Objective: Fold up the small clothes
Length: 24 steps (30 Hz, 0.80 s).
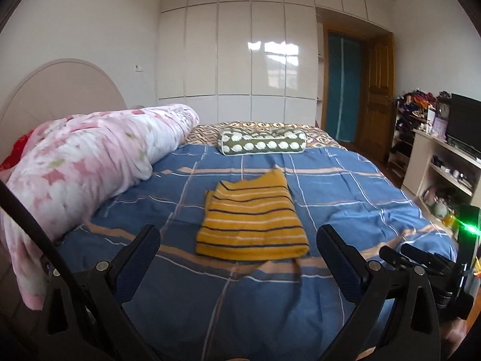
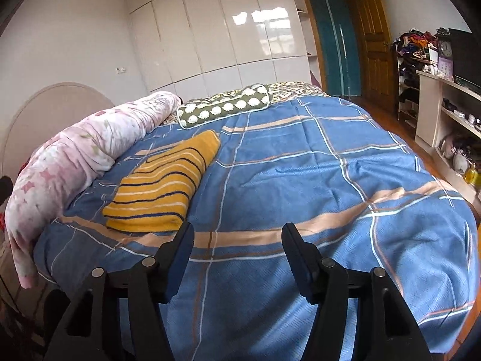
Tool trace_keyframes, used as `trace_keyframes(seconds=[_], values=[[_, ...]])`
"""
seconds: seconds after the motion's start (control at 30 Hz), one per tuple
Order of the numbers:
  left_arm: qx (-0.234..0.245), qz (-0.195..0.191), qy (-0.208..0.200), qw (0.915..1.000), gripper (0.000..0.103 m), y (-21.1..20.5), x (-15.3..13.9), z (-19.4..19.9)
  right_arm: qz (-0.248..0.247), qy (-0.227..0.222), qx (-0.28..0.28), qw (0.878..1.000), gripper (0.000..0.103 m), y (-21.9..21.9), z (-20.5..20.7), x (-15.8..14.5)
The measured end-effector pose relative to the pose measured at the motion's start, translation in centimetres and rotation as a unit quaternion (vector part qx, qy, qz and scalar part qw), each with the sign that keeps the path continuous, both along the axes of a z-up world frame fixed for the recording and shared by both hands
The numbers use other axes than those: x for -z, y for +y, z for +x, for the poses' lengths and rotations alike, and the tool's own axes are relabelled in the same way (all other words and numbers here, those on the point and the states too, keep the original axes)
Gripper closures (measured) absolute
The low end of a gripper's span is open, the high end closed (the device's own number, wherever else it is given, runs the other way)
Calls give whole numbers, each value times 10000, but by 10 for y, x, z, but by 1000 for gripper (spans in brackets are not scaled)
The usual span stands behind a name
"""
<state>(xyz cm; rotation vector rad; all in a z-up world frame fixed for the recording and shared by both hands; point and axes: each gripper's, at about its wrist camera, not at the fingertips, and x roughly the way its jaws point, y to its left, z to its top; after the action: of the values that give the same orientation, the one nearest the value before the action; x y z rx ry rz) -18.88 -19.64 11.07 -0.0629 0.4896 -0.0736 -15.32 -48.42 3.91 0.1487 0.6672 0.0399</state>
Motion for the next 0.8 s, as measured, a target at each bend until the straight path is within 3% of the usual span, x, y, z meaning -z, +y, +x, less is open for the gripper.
trace_keyframes(seconds=[0.17,0.3,0.53,0.8], values=[[64,-228,-6,9997,0,1,6,2,-32,42,54,10000,35,3,1,4],[-23,-183,156,9997,0,3,14,9,-51,138,52,9999,33,7,4,10],[-272,55,762,9967,0,3,41,28,-221,286,20,9993,33,18,7,21],[-209,265,1417,9893,0,-3,81,43,-320,415,170,9985,31,18,12,35]])
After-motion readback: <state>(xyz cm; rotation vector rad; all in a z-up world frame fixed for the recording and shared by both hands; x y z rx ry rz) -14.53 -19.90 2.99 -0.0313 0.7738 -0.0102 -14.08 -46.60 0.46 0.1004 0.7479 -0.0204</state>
